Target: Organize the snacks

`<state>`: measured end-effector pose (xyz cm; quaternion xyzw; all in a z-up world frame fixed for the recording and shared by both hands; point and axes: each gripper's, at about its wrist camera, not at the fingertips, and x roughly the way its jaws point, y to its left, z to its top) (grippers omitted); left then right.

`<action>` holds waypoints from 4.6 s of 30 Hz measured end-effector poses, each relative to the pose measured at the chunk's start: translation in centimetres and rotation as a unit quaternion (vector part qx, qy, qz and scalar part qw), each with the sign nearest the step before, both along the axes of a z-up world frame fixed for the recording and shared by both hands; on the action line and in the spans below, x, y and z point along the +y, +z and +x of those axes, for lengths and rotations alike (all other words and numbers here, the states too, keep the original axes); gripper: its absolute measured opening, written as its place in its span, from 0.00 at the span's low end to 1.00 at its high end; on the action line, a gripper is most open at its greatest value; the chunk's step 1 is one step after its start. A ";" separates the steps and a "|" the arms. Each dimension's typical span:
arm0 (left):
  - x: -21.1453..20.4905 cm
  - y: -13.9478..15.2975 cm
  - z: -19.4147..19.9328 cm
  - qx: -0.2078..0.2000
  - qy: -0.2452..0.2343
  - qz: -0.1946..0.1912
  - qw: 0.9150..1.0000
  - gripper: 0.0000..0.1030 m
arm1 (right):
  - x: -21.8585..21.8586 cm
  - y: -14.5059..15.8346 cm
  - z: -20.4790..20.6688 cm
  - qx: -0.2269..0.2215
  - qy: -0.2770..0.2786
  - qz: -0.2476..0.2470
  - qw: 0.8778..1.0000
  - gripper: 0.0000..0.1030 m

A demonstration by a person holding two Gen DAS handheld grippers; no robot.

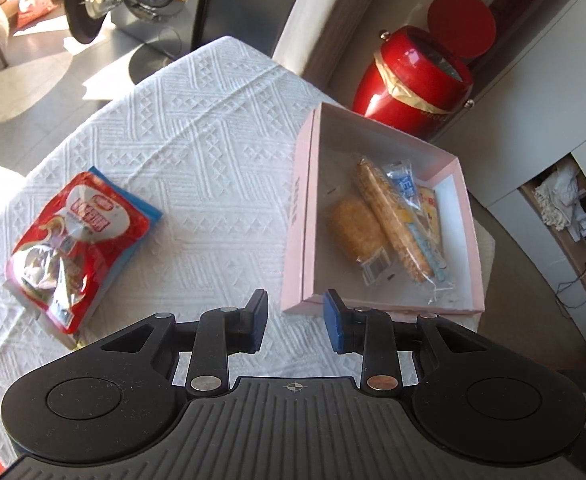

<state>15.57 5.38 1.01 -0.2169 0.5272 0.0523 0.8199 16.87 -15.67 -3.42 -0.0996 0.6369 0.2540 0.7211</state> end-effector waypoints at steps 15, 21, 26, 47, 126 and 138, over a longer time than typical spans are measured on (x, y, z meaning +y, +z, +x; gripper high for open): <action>6.2 -3.8 -10.8 0.068 0.121 0.011 0.990 0.33 | 8.7 2.6 7.7 -0.139 0.033 -0.002 0.990 0.23; 8.1 -4.6 -13.2 0.077 0.141 0.027 0.987 0.33 | 9.9 1.3 6.9 -0.115 0.032 -0.007 0.993 0.28; 9.2 -5.0 -14.2 0.089 0.143 0.028 0.985 0.33 | 12.0 0.5 4.3 -0.088 0.060 0.003 0.994 0.28; 7.2 -7.3 -16.3 0.107 0.110 -0.067 0.986 0.34 | 26.6 -5.6 -6.3 0.036 0.242 0.014 0.969 0.58; 4.0 -7.3 -8.2 0.112 0.013 0.071 0.991 0.59 | 13.7 -6.3 -1.8 0.039 0.140 -0.014 0.989 0.61; 6.9 -6.7 -11.9 0.136 0.115 0.040 0.983 0.56 | 17.8 -5.6 -1.0 0.028 0.126 0.000 0.992 0.66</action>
